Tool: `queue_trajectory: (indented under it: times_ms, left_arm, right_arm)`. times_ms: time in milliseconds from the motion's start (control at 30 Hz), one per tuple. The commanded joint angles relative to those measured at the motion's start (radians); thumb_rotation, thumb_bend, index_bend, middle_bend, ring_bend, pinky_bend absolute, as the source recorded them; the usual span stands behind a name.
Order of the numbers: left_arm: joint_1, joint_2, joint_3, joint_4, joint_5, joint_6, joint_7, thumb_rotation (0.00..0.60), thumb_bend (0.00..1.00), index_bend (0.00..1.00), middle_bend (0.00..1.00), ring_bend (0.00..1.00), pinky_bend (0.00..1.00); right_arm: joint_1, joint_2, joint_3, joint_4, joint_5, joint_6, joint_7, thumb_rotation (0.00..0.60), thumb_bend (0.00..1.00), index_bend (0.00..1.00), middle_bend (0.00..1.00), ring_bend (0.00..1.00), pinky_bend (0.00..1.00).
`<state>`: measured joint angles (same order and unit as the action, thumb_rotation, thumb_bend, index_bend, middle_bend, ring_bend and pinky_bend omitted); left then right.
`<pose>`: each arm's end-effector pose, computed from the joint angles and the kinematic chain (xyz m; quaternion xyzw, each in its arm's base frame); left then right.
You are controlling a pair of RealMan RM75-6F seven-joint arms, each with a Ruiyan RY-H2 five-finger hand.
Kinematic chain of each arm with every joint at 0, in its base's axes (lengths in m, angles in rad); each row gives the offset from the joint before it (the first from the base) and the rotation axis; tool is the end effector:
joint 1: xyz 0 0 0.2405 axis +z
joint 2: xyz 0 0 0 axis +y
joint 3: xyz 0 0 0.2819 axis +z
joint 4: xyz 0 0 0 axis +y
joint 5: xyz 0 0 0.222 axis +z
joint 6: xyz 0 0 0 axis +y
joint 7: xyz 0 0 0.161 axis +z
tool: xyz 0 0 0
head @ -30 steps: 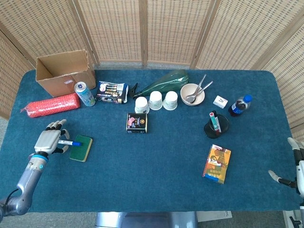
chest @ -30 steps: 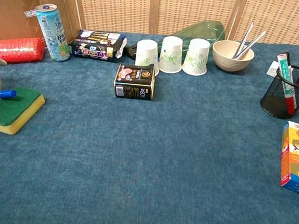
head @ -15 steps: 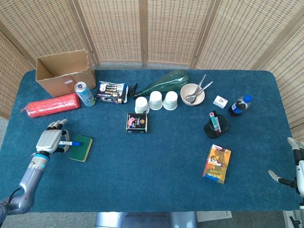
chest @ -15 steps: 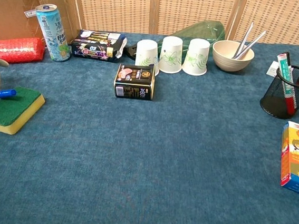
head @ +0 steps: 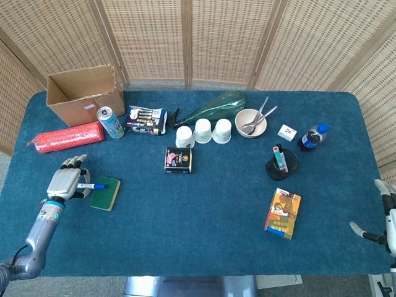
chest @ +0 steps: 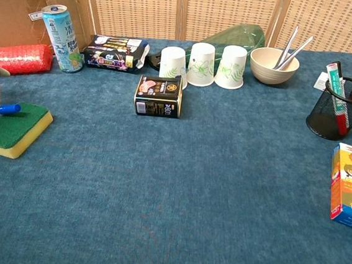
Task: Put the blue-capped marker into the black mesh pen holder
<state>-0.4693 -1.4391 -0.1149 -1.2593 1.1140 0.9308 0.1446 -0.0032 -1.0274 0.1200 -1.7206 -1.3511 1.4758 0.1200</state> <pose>-0.3482 0.3423 0.0296 -0.6583 -0.4670 -0.2580 0.5310 -0.3546 -0.1829 0.1980 0.4898 -0.4606 0.4017 0.6217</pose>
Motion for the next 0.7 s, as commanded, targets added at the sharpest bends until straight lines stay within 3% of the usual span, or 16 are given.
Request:
queue_trajectory:
  times_ms: [33,700]
  left_arm:
    - [0.008,0.015,-0.005,-0.019,0.006,0.015,-0.019,0.6,0.4,0.58,0.0,0.0,0.09]
    - [0.101,0.217,0.027,-0.263,0.093,0.127,-0.128,0.6,0.4,0.58,0.0,0.0,0.09]
  right_arm:
    - [0.001,-0.001,-0.001,0.0,-0.001,-0.001,0.0,0.6,0.0,0.0,0.0,0.0,0.2]
    - [0.031,-0.039,-0.013,0.033,0.032,-0.08,-0.024,0.6,0.0,0.0,0.0,0.0,0.2]
